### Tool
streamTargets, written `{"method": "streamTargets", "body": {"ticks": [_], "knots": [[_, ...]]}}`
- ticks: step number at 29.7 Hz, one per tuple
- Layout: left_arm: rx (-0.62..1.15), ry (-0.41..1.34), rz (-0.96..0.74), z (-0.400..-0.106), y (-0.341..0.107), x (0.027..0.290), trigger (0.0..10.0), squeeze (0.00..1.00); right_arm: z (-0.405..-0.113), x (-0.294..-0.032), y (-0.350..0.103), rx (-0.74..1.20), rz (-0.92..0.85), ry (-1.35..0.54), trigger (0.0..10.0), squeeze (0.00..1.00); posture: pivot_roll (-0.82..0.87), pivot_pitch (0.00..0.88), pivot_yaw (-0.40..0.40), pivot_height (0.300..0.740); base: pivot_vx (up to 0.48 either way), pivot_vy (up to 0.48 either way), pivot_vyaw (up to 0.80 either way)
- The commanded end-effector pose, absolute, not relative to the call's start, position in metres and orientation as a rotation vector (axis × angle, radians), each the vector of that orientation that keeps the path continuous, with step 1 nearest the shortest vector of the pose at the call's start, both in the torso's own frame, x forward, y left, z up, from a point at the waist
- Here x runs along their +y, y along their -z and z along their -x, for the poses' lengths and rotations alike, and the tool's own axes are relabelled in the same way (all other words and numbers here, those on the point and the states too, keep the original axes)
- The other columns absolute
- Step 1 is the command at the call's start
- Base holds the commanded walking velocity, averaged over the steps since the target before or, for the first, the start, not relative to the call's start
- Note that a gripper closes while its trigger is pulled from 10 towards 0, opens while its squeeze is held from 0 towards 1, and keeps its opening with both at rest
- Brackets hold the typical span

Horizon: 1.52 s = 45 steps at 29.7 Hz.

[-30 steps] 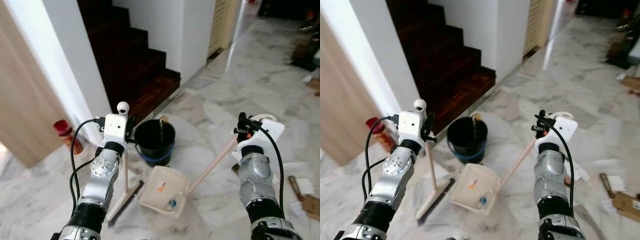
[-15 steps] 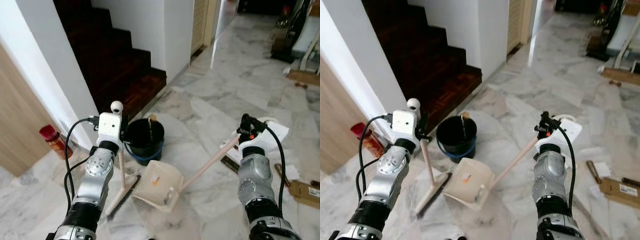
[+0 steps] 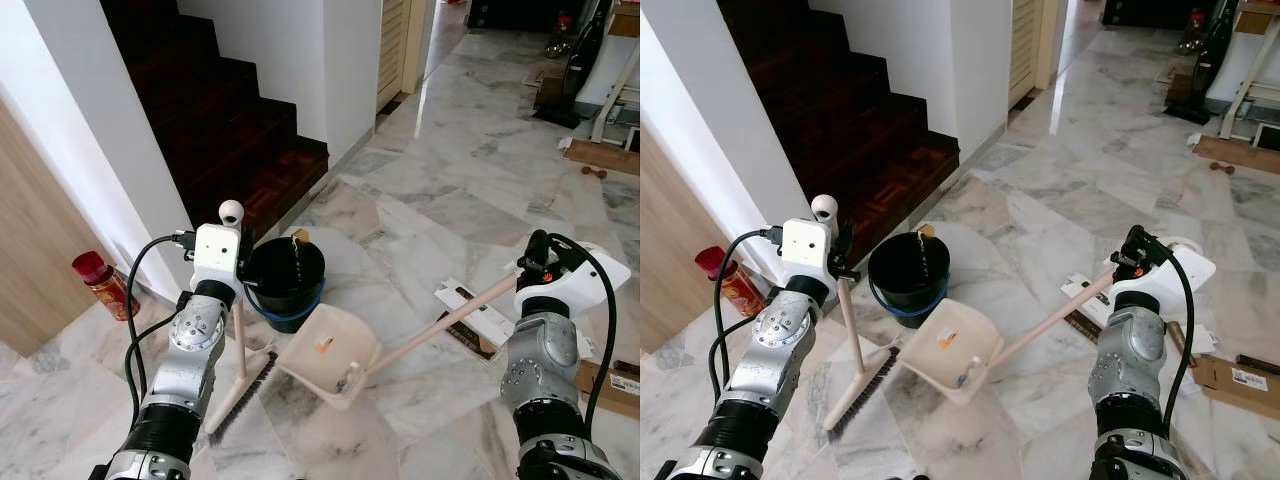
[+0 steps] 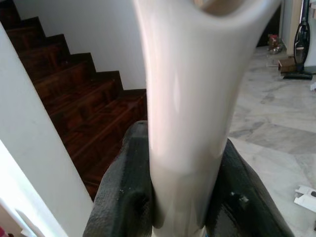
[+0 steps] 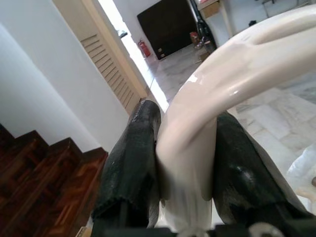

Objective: Sweep floor

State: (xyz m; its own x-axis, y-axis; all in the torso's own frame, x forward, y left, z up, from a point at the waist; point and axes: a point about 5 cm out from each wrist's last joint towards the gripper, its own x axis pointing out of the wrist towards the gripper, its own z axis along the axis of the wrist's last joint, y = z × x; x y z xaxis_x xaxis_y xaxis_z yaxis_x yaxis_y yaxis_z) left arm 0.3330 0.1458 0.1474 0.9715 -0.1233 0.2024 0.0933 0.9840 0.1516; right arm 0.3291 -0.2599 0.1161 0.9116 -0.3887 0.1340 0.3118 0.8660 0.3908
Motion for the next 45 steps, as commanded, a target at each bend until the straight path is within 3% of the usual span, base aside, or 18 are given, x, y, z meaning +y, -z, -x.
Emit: {"method": "streamTargets", "body": {"ticks": [1, 19, 31, 45], "knots": [[-0.248, 0.087, -0.177, -0.333, -0.155, 0.152, 10.0, 0.0, -0.33, -0.267, -0.138, -0.333, -0.422, 0.392, 10.0, 0.0, 0.0, 0.0, 0.073, 0.74, 0.0, 0.0, 0.0], [-0.235, 0.068, -0.173, -0.331, -0.15, 0.155, 10.0, 0.0, -0.333, -0.279, -0.175, -0.477, -0.459, 0.393, 10.0, 0.0, -0.01, 0.0, 0.062, 0.74, 0.0, 0.0, 0.0], [-0.191, -0.037, -0.172, -0.332, -0.142, 0.172, 10.0, 0.0, -0.347, -0.234, -0.182, -0.468, -0.488, 0.256, 10.0, 0.0, 0.0, 0.0, 0.056, 0.74, 0.0, 0.0, 0.0], [-0.193, -0.065, -0.159, -0.331, -0.14, 0.174, 10.0, 0.0, -0.351, -0.224, -0.199, -0.507, -0.512, 0.201, 10.0, 0.0, 0.01, 0.0, 0.054, 0.74, 0.301, 0.0, 0.0]]}}
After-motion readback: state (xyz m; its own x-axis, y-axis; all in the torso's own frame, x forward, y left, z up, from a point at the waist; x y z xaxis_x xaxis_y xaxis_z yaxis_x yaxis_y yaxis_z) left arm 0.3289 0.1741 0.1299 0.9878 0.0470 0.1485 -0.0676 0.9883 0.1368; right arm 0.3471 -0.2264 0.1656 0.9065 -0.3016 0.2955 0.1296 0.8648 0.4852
